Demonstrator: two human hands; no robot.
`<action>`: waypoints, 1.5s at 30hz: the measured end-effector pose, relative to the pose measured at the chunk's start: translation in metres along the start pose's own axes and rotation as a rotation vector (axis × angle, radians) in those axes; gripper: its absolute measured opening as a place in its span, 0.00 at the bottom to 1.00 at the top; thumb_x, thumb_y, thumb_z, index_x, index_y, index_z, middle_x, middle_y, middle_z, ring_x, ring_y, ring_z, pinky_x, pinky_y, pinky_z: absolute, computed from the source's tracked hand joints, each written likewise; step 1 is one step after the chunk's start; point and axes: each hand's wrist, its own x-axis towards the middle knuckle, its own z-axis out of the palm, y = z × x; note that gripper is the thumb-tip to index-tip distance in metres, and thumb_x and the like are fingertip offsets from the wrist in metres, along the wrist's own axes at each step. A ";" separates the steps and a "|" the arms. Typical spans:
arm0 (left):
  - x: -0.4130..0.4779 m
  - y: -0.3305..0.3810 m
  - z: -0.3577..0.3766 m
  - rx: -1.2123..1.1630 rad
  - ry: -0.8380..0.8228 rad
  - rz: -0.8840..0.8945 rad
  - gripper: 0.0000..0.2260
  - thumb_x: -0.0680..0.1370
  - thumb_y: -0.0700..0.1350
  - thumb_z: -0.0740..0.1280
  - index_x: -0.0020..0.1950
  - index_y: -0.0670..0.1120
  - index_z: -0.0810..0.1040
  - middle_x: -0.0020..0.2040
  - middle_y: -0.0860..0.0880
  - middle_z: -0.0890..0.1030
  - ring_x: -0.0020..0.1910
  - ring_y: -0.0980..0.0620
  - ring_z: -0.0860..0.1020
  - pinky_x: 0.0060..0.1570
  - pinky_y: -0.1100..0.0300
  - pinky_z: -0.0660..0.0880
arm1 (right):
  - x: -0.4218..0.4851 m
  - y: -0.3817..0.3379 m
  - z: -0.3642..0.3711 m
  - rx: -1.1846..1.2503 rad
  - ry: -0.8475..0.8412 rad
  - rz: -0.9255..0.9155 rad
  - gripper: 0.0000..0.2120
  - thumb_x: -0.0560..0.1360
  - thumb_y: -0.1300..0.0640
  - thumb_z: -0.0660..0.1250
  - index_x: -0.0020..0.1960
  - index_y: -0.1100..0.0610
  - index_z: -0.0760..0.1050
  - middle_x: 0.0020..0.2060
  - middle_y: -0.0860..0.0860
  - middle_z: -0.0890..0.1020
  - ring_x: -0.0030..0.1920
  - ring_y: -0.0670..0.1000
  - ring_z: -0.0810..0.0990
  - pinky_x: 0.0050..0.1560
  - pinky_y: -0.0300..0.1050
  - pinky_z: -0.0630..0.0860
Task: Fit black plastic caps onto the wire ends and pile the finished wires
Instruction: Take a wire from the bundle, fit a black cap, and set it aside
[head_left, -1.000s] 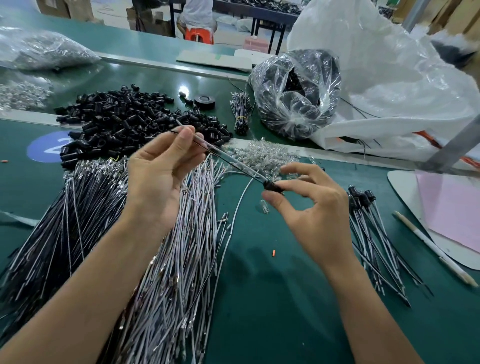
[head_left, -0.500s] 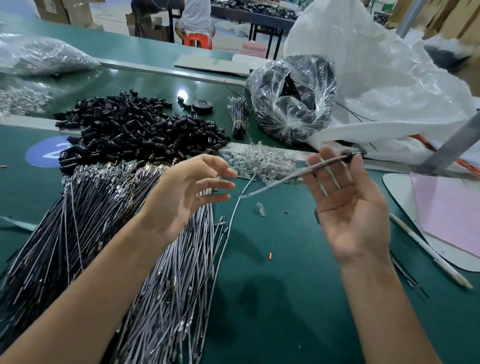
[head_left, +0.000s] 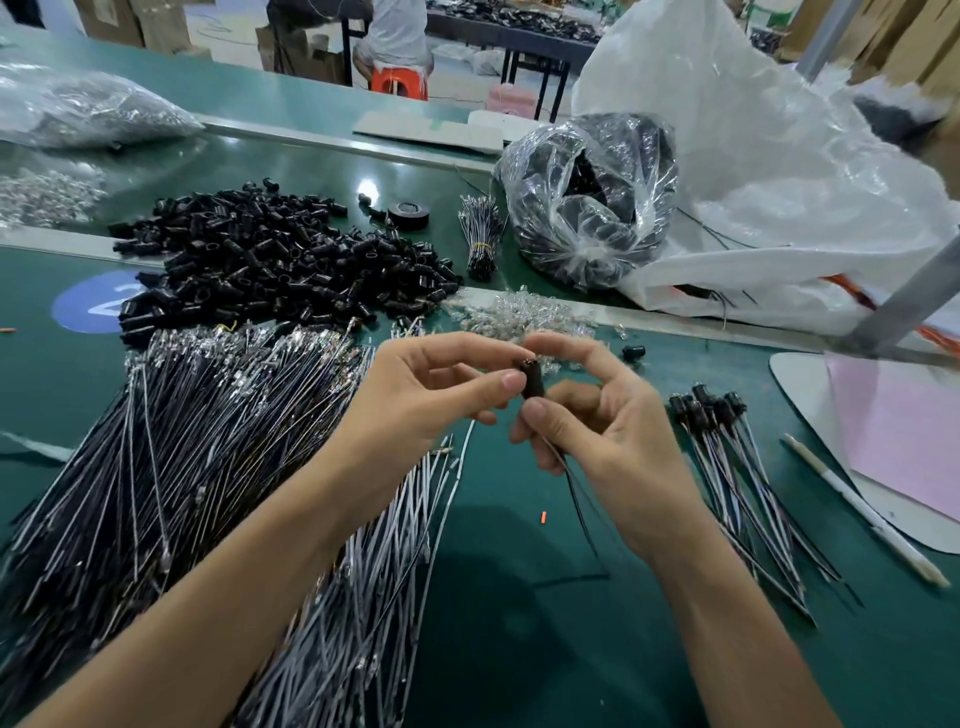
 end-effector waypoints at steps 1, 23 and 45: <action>0.000 0.000 -0.001 -0.007 0.005 0.006 0.08 0.68 0.45 0.73 0.46 0.47 0.86 0.41 0.47 0.85 0.38 0.53 0.80 0.40 0.63 0.78 | 0.000 0.000 0.000 -0.009 -0.001 0.007 0.21 0.70 0.59 0.69 0.62 0.58 0.71 0.31 0.54 0.82 0.27 0.47 0.72 0.30 0.36 0.71; 0.002 -0.001 -0.001 0.187 0.020 0.006 0.11 0.70 0.43 0.72 0.51 0.51 0.85 0.34 0.59 0.81 0.32 0.59 0.71 0.34 0.68 0.68 | 0.000 0.006 -0.003 -0.234 0.004 -0.084 0.17 0.75 0.62 0.66 0.63 0.53 0.71 0.35 0.51 0.84 0.34 0.48 0.76 0.39 0.36 0.74; -0.005 -0.001 0.009 -0.024 0.052 0.056 0.09 0.69 0.46 0.76 0.48 0.47 0.83 0.41 0.47 0.85 0.38 0.56 0.79 0.35 0.69 0.71 | -0.001 0.005 0.009 -0.050 0.068 -0.099 0.18 0.70 0.57 0.70 0.56 0.57 0.67 0.31 0.53 0.84 0.26 0.47 0.77 0.32 0.34 0.73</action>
